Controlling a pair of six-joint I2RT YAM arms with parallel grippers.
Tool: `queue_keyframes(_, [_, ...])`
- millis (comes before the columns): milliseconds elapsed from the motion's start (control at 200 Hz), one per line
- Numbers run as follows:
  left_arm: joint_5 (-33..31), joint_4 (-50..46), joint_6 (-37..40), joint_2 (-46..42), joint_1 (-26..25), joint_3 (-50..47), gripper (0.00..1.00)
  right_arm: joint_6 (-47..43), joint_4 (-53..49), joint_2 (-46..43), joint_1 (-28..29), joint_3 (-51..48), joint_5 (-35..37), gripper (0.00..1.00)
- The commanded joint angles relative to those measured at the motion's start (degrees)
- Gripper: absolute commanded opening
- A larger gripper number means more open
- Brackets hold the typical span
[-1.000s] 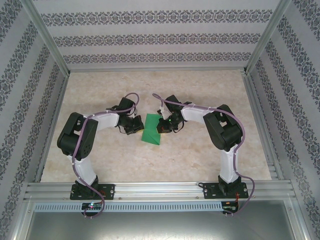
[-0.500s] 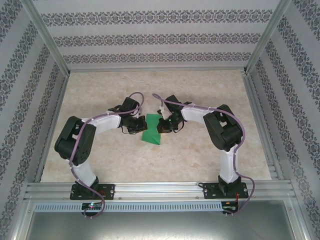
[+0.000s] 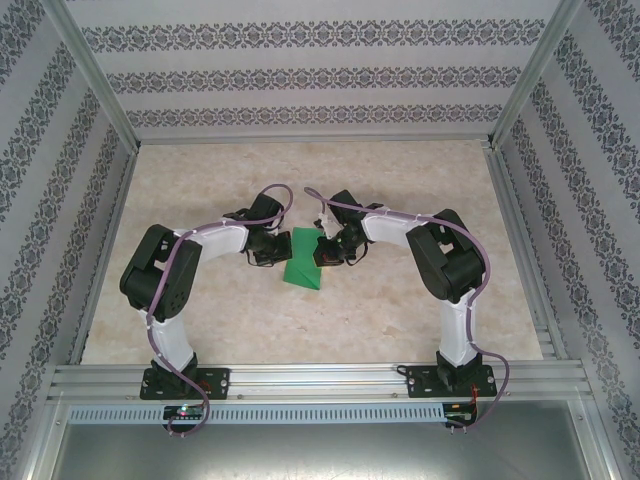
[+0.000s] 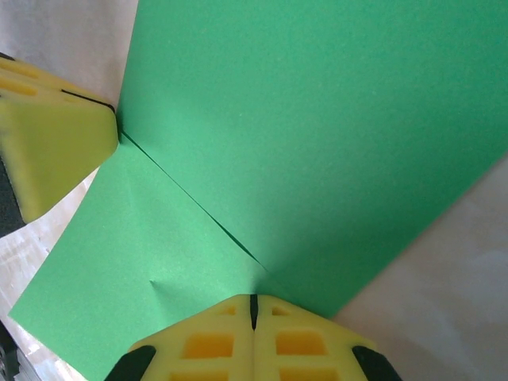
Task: Fold a paper plane with a square sheet of paper (pick it up from the middle)
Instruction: Fold the triangle a second time at the center of the table.
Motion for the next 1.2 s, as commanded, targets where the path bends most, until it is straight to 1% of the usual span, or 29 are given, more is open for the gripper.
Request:
queue_keyframes(0, [-6.08, -4.47, 2.45, 1.04, 1.24, 0.79, 0.00, -1.25, -5.37, 3.18, 0.17, -2.62, 8.48, 0.04])
queue_keyframes(175, [-6.17, -5.65, 3.34, -1.61, 1.93, 1.46, 0.00, -1.34, -5.28, 2.96, 0.20, -2.75, 8.54, 0.04])
queue_keyframes(290, [-0.46, -2.72, 2.60, -4.23, 1.60, 0.55, 0.00, -1.34, -5.28, 2.94, 0.18, -2.62, 8.47, 0.04])
queue_keyframes(385, [3.68, -0.01, 1.77, -5.32, 0.33, 0.01, 0.00, -1.26, -5.21, 2.93, 0.26, -2.62, 8.37, 0.04])
queue_keyframes(560, [8.46, 3.62, -0.53, -2.58, -1.53, -0.12, 0.00, -1.06, -4.88, 2.90, 0.26, -2.71, 8.01, 0.04])
queue_keyframes(704, [9.56, 4.26, -1.22, 0.32, -2.03, -0.21, 0.00, -0.17, -3.89, 2.65, 0.26, -2.88, 6.91, 0.04])
queue_keyframes(884, [8.38, 3.25, -1.53, 1.69, -2.05, -1.85, 0.00, 0.79, -2.62, 1.15, 0.22, -2.72, 5.27, 0.05])
queue_keyframes(954, [7.89, 2.95, -1.68, 1.90, -2.12, -2.46, 0.00, 1.38, -1.52, 0.19, 0.26, -2.53, 3.22, 0.05])
queue_keyframes(1044, [7.71, 2.91, -1.21, 1.91, -2.18, -3.34, 0.00, 0.91, 0.60, -1.58, 0.00, -1.93, -1.99, 0.05])
queue_keyframes(1154, [6.93, 2.52, -0.84, 2.06, -2.14, -4.70, 0.00, 1.57, 2.73, -4.72, -0.68, -1.38, -5.97, 0.05])
queue_keyframes(1194, [6.54, 2.34, -0.81, 2.03, -2.13, -5.18, 0.00, 2.46, 3.44, -5.99, -0.83, -1.68, -6.30, 0.05])
